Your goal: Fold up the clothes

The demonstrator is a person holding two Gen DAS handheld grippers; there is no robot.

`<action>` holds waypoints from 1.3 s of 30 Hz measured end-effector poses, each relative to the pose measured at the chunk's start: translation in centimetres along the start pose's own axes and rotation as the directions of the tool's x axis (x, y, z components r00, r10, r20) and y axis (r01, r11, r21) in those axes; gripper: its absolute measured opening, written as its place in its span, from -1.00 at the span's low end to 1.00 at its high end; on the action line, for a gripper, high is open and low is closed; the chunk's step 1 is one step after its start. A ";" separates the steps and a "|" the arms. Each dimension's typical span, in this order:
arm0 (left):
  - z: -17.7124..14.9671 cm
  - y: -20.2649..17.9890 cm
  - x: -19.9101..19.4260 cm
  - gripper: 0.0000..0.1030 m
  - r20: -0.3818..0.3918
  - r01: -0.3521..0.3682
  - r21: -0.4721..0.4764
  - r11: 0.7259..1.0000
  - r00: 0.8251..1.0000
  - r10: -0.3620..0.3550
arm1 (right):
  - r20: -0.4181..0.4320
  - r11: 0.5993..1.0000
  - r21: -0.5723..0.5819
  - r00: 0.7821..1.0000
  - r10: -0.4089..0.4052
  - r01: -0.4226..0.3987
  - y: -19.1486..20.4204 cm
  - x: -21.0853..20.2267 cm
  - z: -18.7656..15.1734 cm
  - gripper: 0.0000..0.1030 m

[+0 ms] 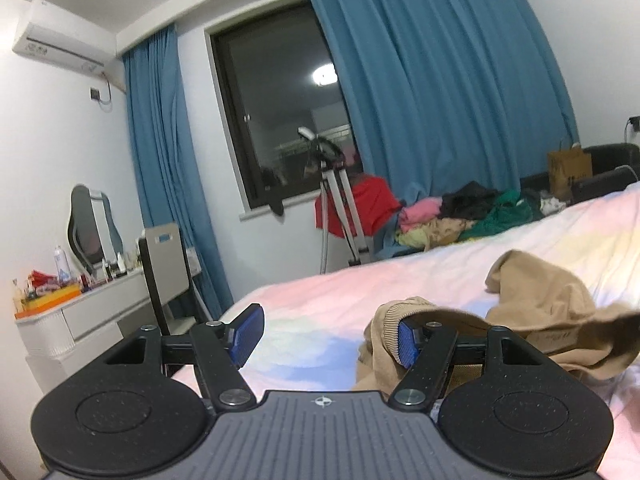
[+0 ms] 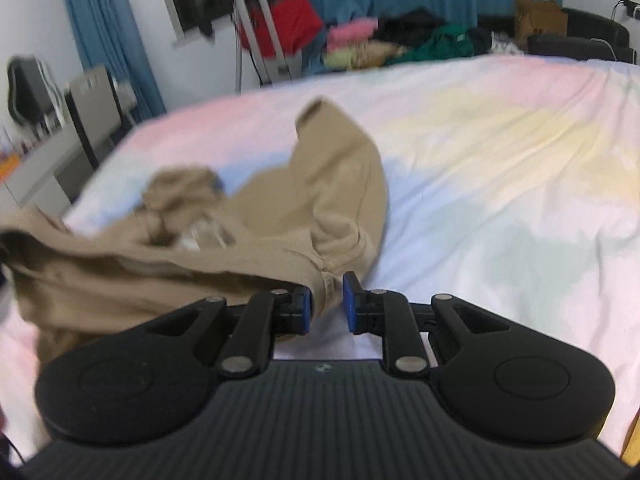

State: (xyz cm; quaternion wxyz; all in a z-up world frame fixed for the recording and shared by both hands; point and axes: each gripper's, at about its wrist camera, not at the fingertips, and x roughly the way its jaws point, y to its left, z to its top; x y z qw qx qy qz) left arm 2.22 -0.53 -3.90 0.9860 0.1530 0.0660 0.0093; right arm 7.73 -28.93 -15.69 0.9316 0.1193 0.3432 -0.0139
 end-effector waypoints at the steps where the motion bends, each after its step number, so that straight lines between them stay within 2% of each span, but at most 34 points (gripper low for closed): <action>1: 0.2 0.0 -0.6 0.34 0.022 0.004 0.001 1.000 1.000 -0.004 | -0.010 1.000 -0.008 1.000 -0.015 0.015 0.0 0.3 -0.1 -0.60; 4: 0.7 -0.1 -2.4 0.34 0.089 0.013 0.009 1.000 0.996 -0.014 | -0.013 0.999 -0.009 0.999 -0.032 0.031 -0.1 0.8 -0.3 -0.60; 8: 1.0 -0.4 -4.2 0.34 0.133 0.035 0.012 0.999 0.990 -0.037 | 0.023 0.997 0.071 1.000 -0.007 0.005 -0.9 0.6 -0.1 -0.60; 11: 0.9 -0.6 -4.5 0.34 0.111 0.052 -0.007 0.999 0.992 -0.051 | 0.123 0.987 0.161 0.992 -0.025 0.005 -2.2 -0.6 0.0 -0.60; 13: 0.7 -0.7 -4.4 0.34 0.092 0.055 -0.018 0.998 0.994 -0.053 | 0.220 0.976 0.216 0.974 -0.047 -0.002 -2.9 -2.0 0.2 -0.60; 15: 0.7 -0.6 -4.0 0.34 0.073 0.049 -0.043 0.998 0.996 -0.045 | 0.292 0.975 0.224 0.954 -0.070 0.003 -3.1 -3.0 0.2 -0.59; 16: 0.7 -0.3 -3.8 0.34 0.063 0.041 -0.063 0.997 0.997 -0.037 | 0.320 0.975 0.221 0.944 -0.083 0.011 -3.1 -3.4 0.2 -0.42; 17: 0.8 -0.1 -3.5 0.35 0.053 0.032 -0.080 0.996 0.998 -0.028 | 0.332 0.976 0.215 0.939 -0.094 0.022 -3.0 -3.5 0.1 -0.27; 20: 1.6 0.5 -2.8 0.34 0.029 0.006 -0.092 0.996 1.000 -0.003 | 0.324 0.976 0.213 0.940 -0.104 0.035 -2.9 -3.5 0.1 -0.25; 22: 3.2 0.9 -2.6 0.34 0.056 -0.010 -0.077 0.997 0.998 0.014 | 0.305 0.977 0.210 0.948 -0.094 0.029 -2.7 -3.6 1.1 -0.24; 24: 5.7 2.0 -2.3 0.34 0.079 -0.018 -0.105 0.994 0.997 0.026 | 0.335 0.983 0.183 0.939 -0.083 0.022 -2.1 -4.8 3.0 -0.24; 27: 10.3 4.2 -1.8 0.34 0.108 -0.024 -0.184 0.983 0.993 0.044 | 0.405 0.989 0.148 0.912 -0.056 -0.005 -0.7 -7.6 6.9 -0.24; 30: 16.0 6.7 -1.4 0.34 0.152 -0.021 -0.240 0.971 0.987 0.059 | 0.481 0.990 0.132 0.876 -0.029 -0.040 0.5 -11.7 11.4 -0.24; 33: 21.9 9.2 -2.1 0.34 0.207 -0.001 -0.281 0.960 0.977 0.061 | 0.555 0.990 0.116 0.832 -0.003 -0.074 1.6 -16.6 15.7 -0.24; 39: 32.1 13.2 -6.6 0.39 0.335 0.004 -0.281 0.960 0.938 0.095 | 0.685 0.987 0.075 0.727 0.053 -0.142 3.4 -26.6 23.2 -0.24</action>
